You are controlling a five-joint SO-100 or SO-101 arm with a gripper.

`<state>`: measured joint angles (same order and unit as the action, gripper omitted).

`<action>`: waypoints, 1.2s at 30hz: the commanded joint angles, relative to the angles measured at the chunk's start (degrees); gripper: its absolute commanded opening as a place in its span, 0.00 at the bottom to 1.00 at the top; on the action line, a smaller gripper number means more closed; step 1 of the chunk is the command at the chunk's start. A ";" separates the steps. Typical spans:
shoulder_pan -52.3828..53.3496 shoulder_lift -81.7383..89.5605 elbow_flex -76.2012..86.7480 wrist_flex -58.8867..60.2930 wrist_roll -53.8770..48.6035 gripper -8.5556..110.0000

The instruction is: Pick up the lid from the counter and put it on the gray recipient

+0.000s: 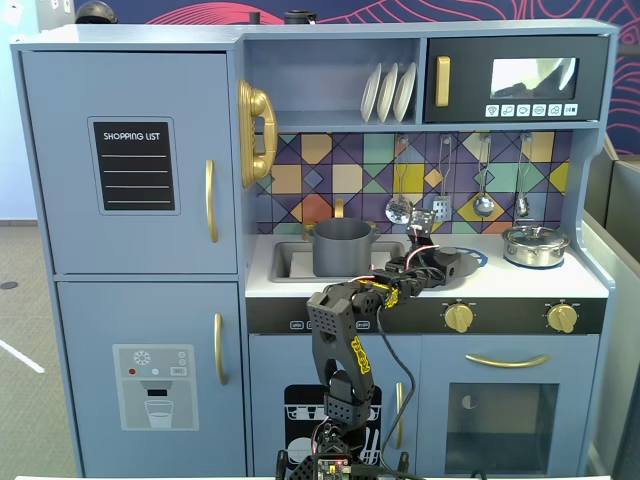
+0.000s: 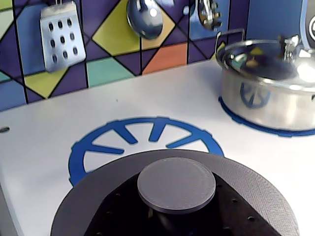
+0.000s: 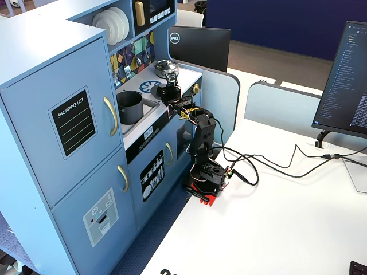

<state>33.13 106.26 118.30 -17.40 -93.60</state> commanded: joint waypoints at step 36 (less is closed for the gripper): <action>-24.96 19.16 -20.74 30.85 8.53 0.07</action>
<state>10.02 121.73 101.95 12.83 -85.78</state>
